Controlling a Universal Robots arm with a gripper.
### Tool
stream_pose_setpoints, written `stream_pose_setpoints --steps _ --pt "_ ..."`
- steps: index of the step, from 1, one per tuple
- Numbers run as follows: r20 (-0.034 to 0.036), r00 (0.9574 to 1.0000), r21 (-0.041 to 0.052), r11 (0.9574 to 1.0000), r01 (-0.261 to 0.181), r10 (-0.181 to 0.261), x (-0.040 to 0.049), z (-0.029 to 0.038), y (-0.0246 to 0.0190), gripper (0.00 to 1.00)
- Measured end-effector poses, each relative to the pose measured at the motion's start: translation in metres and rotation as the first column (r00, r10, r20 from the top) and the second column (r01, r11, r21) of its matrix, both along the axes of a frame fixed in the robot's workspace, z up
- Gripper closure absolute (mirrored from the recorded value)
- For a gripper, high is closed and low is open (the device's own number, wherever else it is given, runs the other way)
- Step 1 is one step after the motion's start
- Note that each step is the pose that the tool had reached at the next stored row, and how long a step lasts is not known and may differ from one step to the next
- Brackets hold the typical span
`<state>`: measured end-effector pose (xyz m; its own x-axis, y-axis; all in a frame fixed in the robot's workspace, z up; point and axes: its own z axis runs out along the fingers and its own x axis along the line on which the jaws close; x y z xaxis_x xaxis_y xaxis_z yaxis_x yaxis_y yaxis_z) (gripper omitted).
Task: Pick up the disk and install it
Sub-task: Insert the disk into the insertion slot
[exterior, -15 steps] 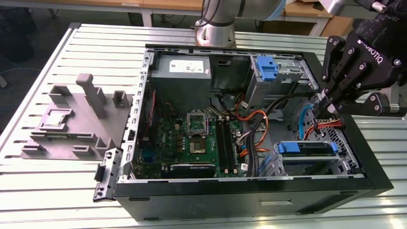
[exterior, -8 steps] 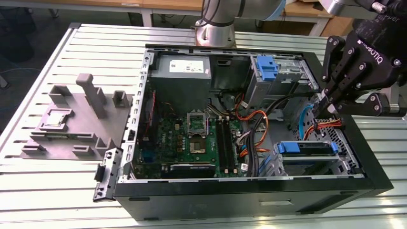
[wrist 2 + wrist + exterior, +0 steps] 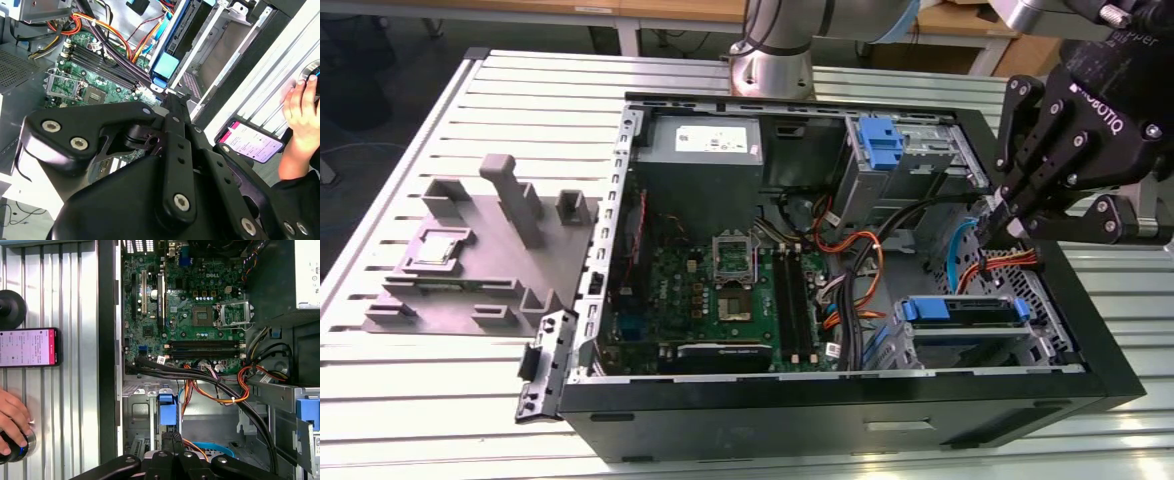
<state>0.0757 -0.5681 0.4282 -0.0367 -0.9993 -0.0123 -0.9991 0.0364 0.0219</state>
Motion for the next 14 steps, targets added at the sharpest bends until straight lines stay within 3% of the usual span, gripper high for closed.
stream_pose_setpoints --steps 3,14 --pt "0.0 1.0 0.0001 1.0 0.0 0.0 0.0 -0.0003 0.0 0.9" --pt "0.0 1.0 -0.0001 1.0 0.0 0.0 0.0 -0.02 0.0 0.9"
